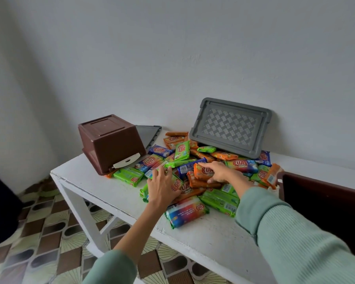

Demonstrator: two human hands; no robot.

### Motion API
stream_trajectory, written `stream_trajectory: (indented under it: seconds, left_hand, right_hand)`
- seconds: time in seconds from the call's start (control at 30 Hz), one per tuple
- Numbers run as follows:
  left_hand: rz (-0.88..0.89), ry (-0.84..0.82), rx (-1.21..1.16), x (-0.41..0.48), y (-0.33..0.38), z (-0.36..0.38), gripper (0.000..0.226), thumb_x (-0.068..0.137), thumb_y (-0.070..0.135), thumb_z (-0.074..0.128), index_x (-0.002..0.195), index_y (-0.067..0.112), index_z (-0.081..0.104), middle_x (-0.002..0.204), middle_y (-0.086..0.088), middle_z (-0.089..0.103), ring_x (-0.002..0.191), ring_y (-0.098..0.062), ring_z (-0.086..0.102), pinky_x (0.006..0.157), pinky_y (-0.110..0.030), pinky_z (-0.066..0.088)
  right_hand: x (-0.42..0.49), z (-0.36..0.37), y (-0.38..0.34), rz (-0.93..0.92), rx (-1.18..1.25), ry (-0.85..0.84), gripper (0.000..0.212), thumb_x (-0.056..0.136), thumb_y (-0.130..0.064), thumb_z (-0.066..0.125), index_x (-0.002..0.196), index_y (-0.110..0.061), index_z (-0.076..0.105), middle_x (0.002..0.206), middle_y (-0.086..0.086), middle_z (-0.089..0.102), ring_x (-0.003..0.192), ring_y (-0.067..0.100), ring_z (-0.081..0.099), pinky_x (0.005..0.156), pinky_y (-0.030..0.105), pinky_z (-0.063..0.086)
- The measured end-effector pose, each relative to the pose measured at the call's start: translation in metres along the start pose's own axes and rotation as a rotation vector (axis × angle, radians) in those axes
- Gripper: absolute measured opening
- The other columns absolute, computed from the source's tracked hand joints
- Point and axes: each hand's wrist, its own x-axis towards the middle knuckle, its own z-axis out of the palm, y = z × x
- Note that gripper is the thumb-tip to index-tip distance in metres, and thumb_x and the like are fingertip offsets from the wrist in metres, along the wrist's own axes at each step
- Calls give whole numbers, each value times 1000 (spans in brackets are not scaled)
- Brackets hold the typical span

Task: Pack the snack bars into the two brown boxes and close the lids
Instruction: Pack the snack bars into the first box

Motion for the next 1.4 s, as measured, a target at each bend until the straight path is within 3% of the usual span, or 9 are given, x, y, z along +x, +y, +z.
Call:
stream_trajectory:
  seconds: [0.1,0.2,0.37,0.47,0.6,0.77,0.9,1.03,1.4]
  left_hand:
    - [5,-24,-83,5,-3,-5,68,77,40,68,133,12,41,130,-8,49,120,-23,46,88,-31,49]
    - [-39,-44,-215,13,-8,-14,39,71,30,72,100,8,59,102,-7,62,87,-18,58,75,-30,54]
    - [13,-20,-371,32,8,-53,33,64,21,74,61,21,42,68,-3,55,56,-14,46,53,-30,49]
    - [152,-12,-427,48,37,-84,25,63,22,75,77,14,56,72,-6,64,58,-19,57,57,-34,53]
    - [386,-65,-465,58,97,-119,61,69,17,78,125,8,56,83,-4,68,63,-13,59,60,-25,53]
    - [692,-92,-422,45,177,-134,59,68,24,79,122,13,59,80,0,69,65,-10,60,59,-8,43]
    - [883,-151,-398,18,231,-130,62,66,29,81,122,14,60,96,-7,73,86,-19,66,78,-26,50]
    - [1034,-247,-369,-10,272,-121,61,66,29,80,122,14,60,99,-7,71,89,-21,64,78,-26,48]
    - [1186,-476,-7,-37,320,-53,67,69,26,77,130,19,50,124,-3,51,117,-21,43,91,-26,36]
  right_hand:
    - [-3,4,-5,12,-57,71,80,86,-19,65,148,-32,17,155,10,18,141,30,23,109,42,30]
    - [-5,2,-9,30,-67,143,81,85,-23,66,148,-32,17,153,12,23,139,30,27,107,41,33]
    - [-24,-50,-12,-22,-67,235,82,82,-24,68,148,-28,21,149,12,33,132,30,39,103,39,37]
    - [-52,-87,-4,-49,-72,312,78,83,-20,67,147,-27,23,147,11,38,130,29,41,98,36,39]
    - [-97,-120,27,5,-84,366,77,84,-16,64,147,-31,23,141,11,44,123,28,47,86,31,41]
    - [-160,-128,89,183,-97,408,77,81,-24,69,145,-34,27,139,9,48,122,28,48,88,33,43]
    - [-217,-117,126,310,-96,421,76,80,-28,70,144,-33,29,140,4,47,125,26,46,93,36,42]
    - [-268,-95,151,418,-95,395,78,77,-30,71,144,-34,30,138,1,49,124,24,47,93,36,42]
    - [-288,-29,185,504,-204,16,76,79,-35,69,143,-24,30,138,5,47,123,26,48,91,36,43]
